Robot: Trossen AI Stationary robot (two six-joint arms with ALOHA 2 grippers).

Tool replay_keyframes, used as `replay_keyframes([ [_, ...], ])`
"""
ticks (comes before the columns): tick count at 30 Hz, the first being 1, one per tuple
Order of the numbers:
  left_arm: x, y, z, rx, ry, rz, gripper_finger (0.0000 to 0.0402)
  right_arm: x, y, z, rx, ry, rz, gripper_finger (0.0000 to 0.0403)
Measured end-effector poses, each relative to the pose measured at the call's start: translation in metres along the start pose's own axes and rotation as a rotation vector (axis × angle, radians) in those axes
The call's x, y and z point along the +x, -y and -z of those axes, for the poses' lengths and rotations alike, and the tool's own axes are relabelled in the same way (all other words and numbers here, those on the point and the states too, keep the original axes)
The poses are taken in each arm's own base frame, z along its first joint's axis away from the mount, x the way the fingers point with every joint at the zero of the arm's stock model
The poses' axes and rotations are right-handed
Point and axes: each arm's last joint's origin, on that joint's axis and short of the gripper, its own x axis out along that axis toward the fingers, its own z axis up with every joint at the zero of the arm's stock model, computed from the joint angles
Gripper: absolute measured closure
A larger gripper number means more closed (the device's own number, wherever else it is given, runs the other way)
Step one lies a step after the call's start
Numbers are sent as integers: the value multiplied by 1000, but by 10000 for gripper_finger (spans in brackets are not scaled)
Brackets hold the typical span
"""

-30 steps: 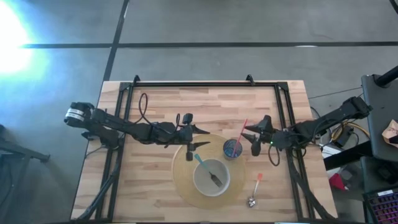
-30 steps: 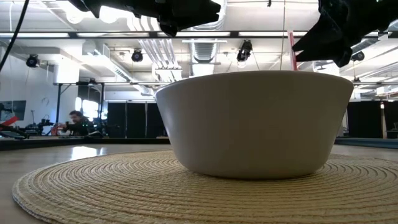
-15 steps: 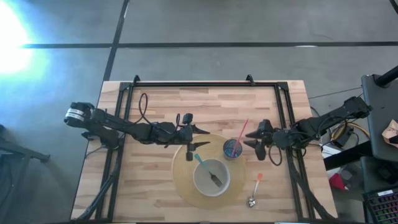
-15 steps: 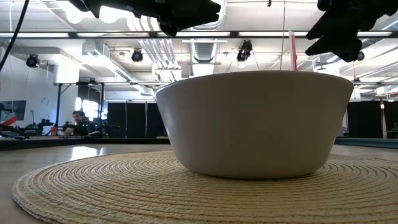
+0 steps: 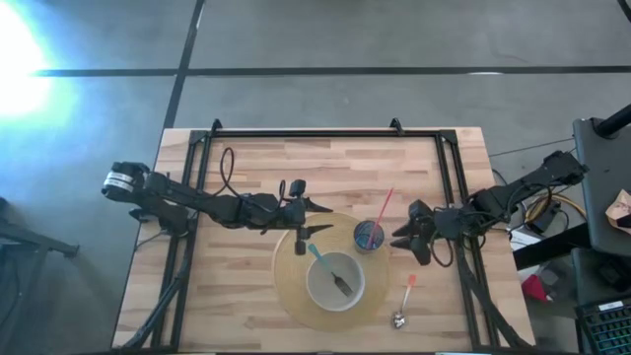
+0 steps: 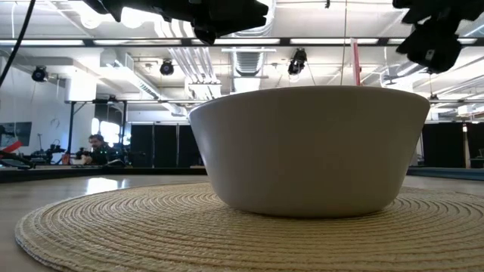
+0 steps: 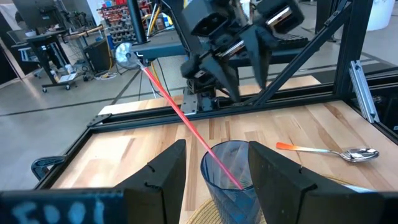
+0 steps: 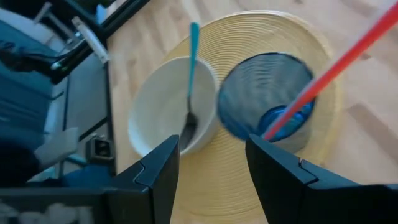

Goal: Pick & Place Utensil
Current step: Put the orange spoon into the white bowl on the brown mat

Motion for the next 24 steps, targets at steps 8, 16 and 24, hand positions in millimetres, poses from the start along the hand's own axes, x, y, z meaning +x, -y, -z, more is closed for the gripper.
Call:
replay_keyframes([
  [8, 0, 0, 0, -3, 1, 0, 234, -5, -28, 4, -41, -52, -79, 223],
  [16, 0, 0, 0, -51, 1, 1, 234, -1, -54, 6, -208, -113, -83, 223],
  [24, 0, 1, 3, -58, -30, 4, 234, -3, -68, 5, -365, -274, 59, 223],
])
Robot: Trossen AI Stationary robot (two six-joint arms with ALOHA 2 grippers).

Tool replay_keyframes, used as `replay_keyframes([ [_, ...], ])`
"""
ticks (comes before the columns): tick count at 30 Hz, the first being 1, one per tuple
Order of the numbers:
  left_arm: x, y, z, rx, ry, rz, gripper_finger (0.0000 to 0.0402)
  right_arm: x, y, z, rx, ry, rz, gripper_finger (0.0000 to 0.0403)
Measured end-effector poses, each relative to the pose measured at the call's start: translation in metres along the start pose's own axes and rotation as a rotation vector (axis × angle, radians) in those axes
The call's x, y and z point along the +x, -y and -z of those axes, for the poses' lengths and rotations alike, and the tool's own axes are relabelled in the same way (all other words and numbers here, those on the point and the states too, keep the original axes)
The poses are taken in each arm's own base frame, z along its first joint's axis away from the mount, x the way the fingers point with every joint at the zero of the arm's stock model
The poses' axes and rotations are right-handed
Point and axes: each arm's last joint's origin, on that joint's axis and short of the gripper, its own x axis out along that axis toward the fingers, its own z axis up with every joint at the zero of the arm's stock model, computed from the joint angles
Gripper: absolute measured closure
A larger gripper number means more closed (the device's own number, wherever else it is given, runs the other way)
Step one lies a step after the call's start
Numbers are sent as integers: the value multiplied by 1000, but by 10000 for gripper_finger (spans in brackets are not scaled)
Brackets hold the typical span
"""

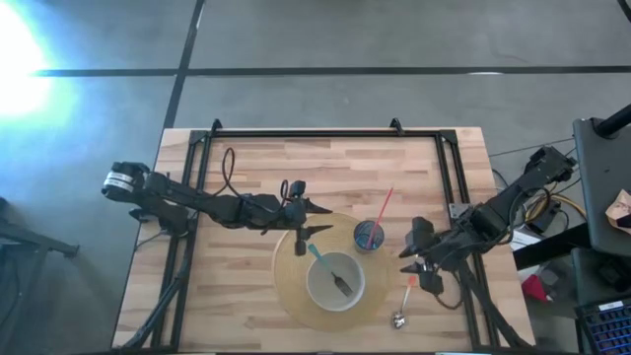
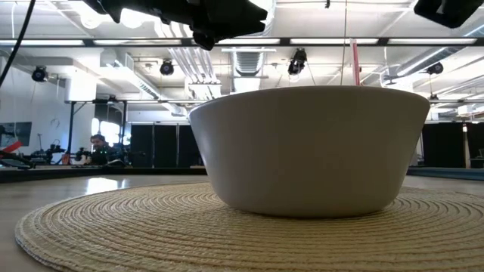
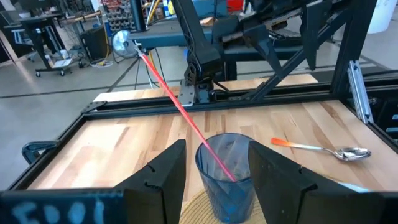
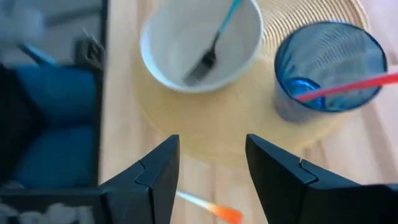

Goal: Pick & Place Utensil
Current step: Put the orange spoon into the white bowl on the brown mat

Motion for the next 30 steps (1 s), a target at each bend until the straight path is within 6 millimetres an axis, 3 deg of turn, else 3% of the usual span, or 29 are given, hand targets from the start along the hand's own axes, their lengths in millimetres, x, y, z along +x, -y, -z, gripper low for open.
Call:
replay_keyframes([
  [9, 0, 0, 1, 0, -12, 1, 234, 7, -15, -8, -54, -235, 128, 223],
  [18, 0, 0, 1, -15, -12, 1, 234, 34, -31, -3, 195, -408, 174, 234],
  [30, 0, 0, 1, -15, -12, 0, 234, 66, -45, 20, 21, -536, 210, 255],
])
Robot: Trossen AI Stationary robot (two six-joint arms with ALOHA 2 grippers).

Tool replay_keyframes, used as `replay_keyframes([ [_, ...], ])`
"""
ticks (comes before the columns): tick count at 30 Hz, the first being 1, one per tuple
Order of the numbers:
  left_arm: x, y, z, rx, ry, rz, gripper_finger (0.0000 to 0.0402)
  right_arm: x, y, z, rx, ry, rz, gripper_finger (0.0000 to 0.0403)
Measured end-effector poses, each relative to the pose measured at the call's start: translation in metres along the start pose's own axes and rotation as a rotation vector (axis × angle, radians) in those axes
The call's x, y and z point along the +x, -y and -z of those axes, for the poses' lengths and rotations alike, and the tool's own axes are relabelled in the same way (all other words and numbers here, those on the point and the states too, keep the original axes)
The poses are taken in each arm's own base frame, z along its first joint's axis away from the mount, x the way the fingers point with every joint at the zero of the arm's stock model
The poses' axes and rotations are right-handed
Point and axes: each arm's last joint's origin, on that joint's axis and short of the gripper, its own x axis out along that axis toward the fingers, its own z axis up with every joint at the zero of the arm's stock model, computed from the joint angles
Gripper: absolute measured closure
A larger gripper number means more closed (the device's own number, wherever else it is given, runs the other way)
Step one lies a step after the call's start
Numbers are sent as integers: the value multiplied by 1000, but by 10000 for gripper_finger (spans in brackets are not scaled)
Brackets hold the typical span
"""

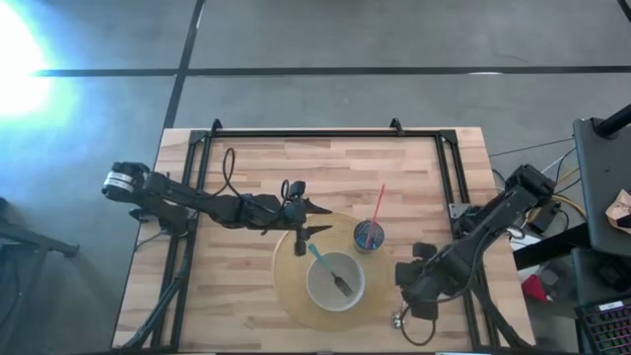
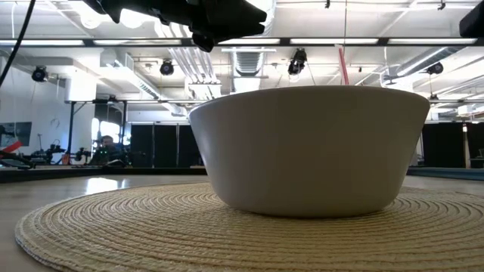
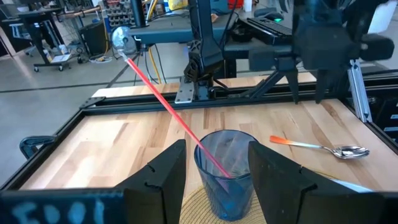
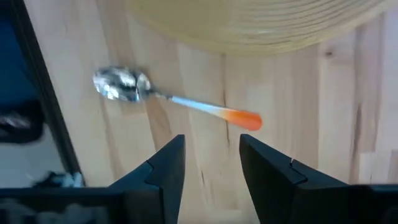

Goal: Pick & Place Utensil
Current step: Put the orange spoon into the white bowl on the brown mat

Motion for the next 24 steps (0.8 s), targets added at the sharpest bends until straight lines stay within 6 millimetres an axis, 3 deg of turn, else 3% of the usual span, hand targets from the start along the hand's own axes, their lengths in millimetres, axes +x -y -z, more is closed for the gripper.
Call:
replay_keyframes([
  [13, 0, 0, 1, -25, -8, 2, 234, 47, -32, 4, -220, -96, 103, 276],
  [24, 0, 0, 2, -42, -18, 2, 234, 66, -57, -8, -429, -116, 117, 291],
])
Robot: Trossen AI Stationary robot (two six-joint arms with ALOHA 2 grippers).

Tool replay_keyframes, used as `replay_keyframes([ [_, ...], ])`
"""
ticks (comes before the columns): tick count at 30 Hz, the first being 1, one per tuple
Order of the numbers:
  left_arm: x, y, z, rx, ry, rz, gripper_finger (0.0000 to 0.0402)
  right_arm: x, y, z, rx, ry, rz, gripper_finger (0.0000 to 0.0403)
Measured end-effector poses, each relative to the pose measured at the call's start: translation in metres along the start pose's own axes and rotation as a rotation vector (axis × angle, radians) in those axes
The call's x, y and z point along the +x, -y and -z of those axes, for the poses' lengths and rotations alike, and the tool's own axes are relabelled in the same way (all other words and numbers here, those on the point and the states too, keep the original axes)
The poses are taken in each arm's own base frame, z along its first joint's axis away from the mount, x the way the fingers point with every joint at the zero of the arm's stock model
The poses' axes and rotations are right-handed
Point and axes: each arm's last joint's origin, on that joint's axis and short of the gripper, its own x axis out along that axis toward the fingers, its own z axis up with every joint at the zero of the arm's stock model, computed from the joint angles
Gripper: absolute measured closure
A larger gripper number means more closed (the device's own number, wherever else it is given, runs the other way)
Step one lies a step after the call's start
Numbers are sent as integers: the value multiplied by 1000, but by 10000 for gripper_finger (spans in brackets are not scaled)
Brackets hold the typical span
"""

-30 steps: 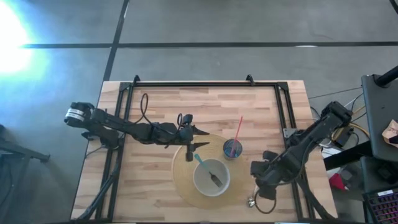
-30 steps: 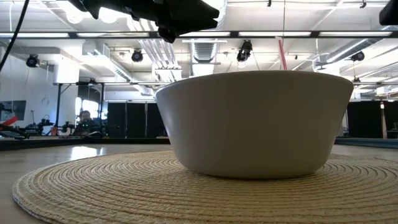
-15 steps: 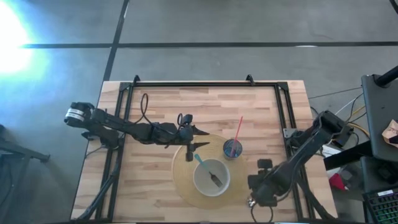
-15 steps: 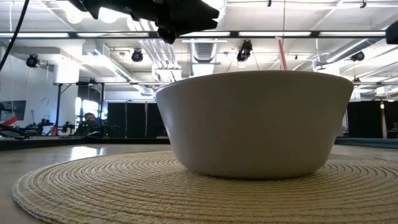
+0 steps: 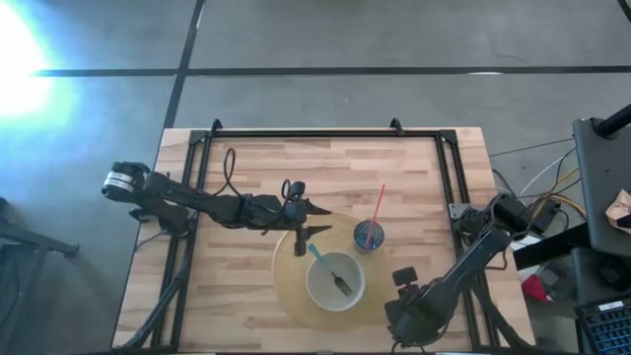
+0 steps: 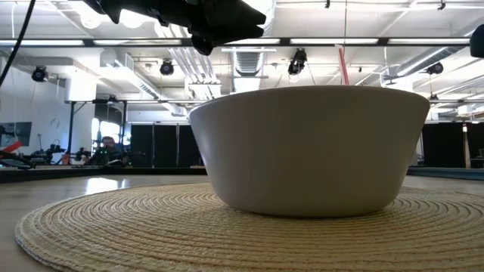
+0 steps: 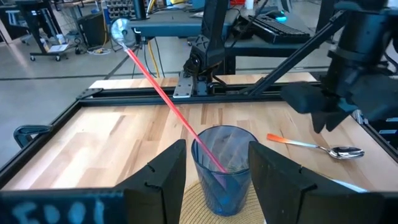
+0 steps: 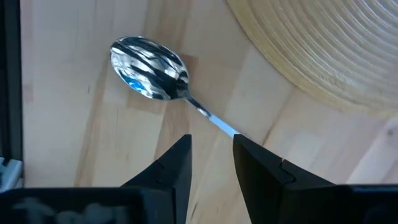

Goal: Pick & Place Utensil
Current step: Put the orange spoon into the white bowl on the brown mat

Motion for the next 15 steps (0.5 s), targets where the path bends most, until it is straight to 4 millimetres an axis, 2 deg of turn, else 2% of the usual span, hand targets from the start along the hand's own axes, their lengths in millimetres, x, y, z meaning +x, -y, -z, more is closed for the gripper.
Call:
replay_keyframes([
  [7, 0, 0, 1, 1, -7, 0, 234, 9, -4, -5, -160, -24, 16, 285],
  [15, 0, 0, 1, -6, -8, 0, 234, 14, -3, -5, -286, -23, 22, 261],
])
